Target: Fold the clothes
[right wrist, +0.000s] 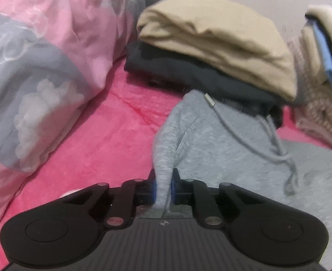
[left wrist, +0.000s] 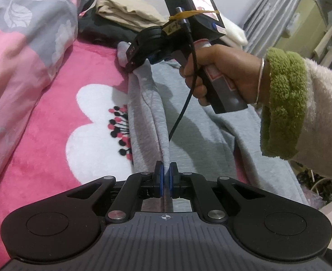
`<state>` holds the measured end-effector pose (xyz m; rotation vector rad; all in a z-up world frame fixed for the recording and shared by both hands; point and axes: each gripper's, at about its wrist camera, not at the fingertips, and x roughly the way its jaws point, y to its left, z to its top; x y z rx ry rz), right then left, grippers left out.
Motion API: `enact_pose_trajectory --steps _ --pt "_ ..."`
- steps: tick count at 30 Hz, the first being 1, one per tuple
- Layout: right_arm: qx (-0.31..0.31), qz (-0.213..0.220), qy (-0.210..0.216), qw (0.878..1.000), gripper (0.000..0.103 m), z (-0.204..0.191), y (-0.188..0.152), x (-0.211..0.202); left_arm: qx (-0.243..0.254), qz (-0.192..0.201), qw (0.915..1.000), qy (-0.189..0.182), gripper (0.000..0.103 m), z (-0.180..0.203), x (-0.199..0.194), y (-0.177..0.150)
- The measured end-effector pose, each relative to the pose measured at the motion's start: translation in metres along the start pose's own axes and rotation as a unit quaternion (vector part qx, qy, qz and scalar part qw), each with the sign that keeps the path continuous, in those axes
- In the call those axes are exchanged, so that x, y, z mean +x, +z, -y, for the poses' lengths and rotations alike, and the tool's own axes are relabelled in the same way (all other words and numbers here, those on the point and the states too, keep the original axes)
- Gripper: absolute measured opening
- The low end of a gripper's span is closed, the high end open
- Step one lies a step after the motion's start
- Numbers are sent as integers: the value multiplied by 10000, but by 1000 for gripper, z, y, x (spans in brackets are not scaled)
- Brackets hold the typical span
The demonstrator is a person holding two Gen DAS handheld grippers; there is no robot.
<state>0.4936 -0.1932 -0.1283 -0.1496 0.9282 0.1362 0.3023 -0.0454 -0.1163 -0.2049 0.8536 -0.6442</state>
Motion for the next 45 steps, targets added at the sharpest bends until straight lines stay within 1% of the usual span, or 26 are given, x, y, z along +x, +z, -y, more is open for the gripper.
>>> enact_pose_trajectory --steps 2,5,10,15,20,25,29,33,37,39,45 --pt "-18 185 -31 9998 10 5 -3 -10 69 23 9999 -87 3 4 -1 0" --pt "135 438 -54 9989 10 20 -10 -29 133 55 9996 -252 3 10 -2 3" --pt "707 740 -57 9947 9 63 -28 -61 186 87 9984 -520 3 22 -1 11" --pt "1082 923 -93 9898 9 100 -48 -78 224 24 9968 -769 3 38 10 21" --pt "1506 985 -155 9836 9 138 -68 -86 297 -124 9946 -985 3 57 30 33" --pt "2099 971 -167 9727 9 183 -87 -86 270 -298 9917 -1220 3 76 57 46" --pt "2503 927 -134 9636 9 215 -97 -81 286 -418 9894 -1359 3 88 79 55" --pt "2868 798 -31 9546 9 240 -104 -68 278 -533 9882 -1406 3 98 98 58" --pt "3334 680 73 9403 9 261 -113 -58 207 -488 9880 -1448 2 104 105 66" --pt "3446 686 140 9361 9 267 -115 -58 169 -459 9879 -1469 0 107 108 71" --pt "3386 911 181 9363 9 271 -111 -72 182 -289 9866 -1593 0 114 115 89"
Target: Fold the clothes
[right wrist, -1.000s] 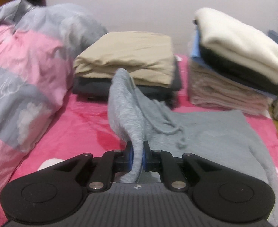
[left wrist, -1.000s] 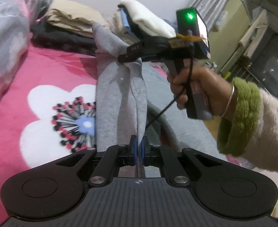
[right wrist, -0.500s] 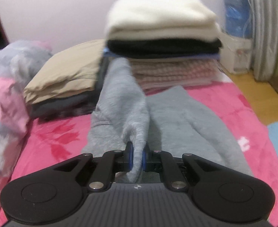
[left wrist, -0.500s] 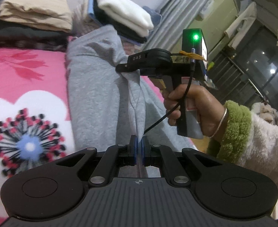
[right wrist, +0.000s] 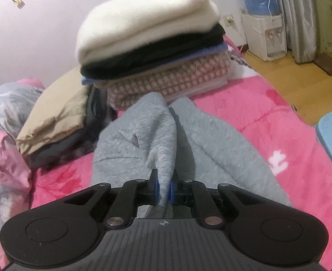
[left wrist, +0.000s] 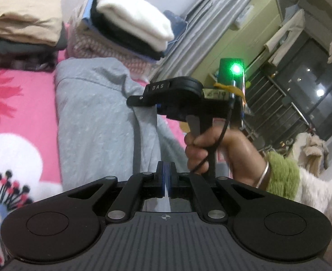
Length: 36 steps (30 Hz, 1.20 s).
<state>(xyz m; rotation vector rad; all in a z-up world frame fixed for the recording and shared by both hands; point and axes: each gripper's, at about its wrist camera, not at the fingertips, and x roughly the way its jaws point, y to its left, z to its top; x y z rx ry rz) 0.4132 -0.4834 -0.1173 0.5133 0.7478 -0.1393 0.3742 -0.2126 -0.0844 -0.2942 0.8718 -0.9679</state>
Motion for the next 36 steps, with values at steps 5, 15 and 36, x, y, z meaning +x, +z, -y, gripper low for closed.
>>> enact_pose_trajectory --steps 5,15,36 --pt "86 -50 -102 9999 9 14 0 10 62 -135 9998 128 0 1 5 -5" --pt "100 -335 -219 9991 11 26 -6 27 90 -484 9927 1099 2 -15 -21 -19" --pt "570 491 -553 9956 43 -3 -49 -88 -741 -475 9704 2250 6 -65 -143 -47"
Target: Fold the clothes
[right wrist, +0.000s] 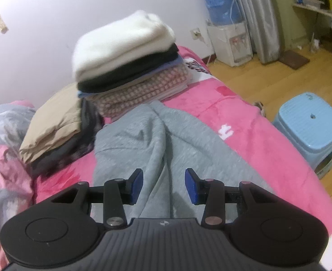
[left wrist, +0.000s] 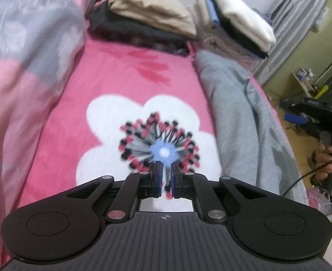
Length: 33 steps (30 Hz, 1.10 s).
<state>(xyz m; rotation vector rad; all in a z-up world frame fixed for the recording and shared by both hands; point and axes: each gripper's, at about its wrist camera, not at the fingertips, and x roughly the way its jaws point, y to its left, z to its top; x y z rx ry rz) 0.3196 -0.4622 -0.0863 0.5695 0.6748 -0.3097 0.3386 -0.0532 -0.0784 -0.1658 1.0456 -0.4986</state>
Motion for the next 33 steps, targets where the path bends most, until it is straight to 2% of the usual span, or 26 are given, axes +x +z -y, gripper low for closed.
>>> enact_pose_trajectory --steps 7,11,13,16,19,21,25,28,33 --pt "-382 118 209 9990 43 -22 -21 -3 287 -313 9990 -129 6 -3 29 -8" --pt "-637 57 20 9980 42 -38 -26 4 310 31 9995 -107 6 -1 52 -7" --pt "-720 52 -51 9974 41 -45 -27 2 241 -16 9995 -187 6 0 56 -4" --pt "-767 38 -59 9970 41 -58 -24 -26 609 -147 9980 -45 6 5 44 10" --pt "-871 -180 -236 9958 41 -78 -13 -46 765 -401 9963 31 6 5 18 39" --pt "-878 -312 -399 9948 41 -92 -3 -58 821 -434 9957 57 6 5 -8 66" --pt "-487 -443 -962 9932 40 -123 34 -90 994 -610 9932 41 6 12 -59 133" --pt "-251 -382 -1358 9897 40 -141 63 -120 1227 -759 9895 -1 6 24 -86 179" --pt "338 -14 -1577 9869 40 -144 97 -154 2005 -823 9762 -12 6 60 -78 232"
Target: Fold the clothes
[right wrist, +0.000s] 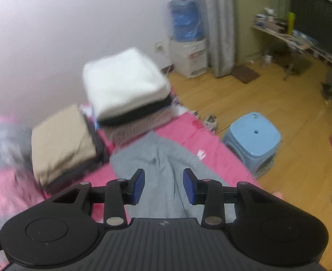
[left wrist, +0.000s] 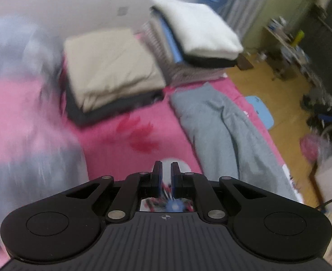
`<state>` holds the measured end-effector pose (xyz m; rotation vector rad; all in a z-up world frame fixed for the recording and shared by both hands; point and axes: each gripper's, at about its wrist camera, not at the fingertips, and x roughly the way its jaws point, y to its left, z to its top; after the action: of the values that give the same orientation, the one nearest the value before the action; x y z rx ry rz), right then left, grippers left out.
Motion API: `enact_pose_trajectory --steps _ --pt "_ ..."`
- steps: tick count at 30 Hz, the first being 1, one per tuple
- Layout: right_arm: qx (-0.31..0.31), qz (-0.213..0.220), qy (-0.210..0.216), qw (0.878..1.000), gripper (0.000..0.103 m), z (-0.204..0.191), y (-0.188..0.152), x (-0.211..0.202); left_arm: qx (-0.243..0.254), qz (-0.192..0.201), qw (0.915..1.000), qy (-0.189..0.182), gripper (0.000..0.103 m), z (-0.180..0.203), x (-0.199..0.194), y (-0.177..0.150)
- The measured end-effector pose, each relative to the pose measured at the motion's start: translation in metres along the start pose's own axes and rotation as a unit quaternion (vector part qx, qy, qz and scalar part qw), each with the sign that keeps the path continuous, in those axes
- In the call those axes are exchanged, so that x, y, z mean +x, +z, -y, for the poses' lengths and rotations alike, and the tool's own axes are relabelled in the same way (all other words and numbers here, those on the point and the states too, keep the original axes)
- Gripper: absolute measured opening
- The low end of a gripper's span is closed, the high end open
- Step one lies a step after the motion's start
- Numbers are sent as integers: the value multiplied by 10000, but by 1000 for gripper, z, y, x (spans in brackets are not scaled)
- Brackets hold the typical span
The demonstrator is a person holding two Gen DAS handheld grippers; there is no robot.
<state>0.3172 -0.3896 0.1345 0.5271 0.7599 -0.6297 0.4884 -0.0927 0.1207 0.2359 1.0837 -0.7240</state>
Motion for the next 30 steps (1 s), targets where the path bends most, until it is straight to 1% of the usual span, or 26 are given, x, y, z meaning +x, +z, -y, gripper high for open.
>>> enact_pose_trajectory --steps 5,7,11,12,14,16,20,22,25,27,30 --pt "482 410 -132 9979 40 24 21 -9 654 -128 9977 90 6 29 38 66" --pt "454 509 -192 9975 40 37 28 2 1022 -110 9947 81 6 42 55 92" --pt "243 643 -302 9972 40 62 41 34 1849 -165 9826 37 6 66 98 133" --pt "115 627 -335 9974 40 67 42 46 1992 -234 9797 30 6 71 111 140" --pt "-101 520 -263 9982 40 74 38 71 2259 -357 9735 -56 6 81 135 152" --pt "-275 354 -101 9989 40 76 32 98 2607 -334 9646 -232 6 92 157 159" --pt "-563 -154 440 9973 40 64 4 158 3191 -407 9456 -487 6 105 211 160" --pt "-758 -363 579 9948 40 52 -13 185 3382 -504 9378 -605 6 106 241 158" --pt "-773 -677 703 9922 40 39 -35 222 3679 -639 9244 -776 6 105 279 150" --pt "-720 -681 695 9926 40 36 -41 236 3896 -706 9137 -918 6 104 301 144" --pt "-595 -639 691 9938 40 34 -45 255 4202 -659 8969 -1212 6 103 321 141"
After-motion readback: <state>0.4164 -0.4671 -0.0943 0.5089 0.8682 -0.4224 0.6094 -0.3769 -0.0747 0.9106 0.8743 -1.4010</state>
